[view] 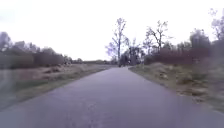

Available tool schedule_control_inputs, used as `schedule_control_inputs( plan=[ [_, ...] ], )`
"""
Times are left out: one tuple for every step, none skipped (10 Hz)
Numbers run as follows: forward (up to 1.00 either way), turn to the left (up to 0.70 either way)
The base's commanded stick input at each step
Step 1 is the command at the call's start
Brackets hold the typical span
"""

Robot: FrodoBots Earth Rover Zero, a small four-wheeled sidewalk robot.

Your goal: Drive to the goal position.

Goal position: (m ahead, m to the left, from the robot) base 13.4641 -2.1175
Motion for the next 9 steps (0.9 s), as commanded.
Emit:
schedule_control_inputs(
  plan=[
    [1.0, 0.0],
    [1.0, 0.0],
    [1.0, 0.0],
    [1.0, 0.0],
    [1.0, 0.0],
    [1.0, 0.0],
    [1.0, 0.0],
    [1.0, 0.0],
    [1.0, 0.0]
  ],
)
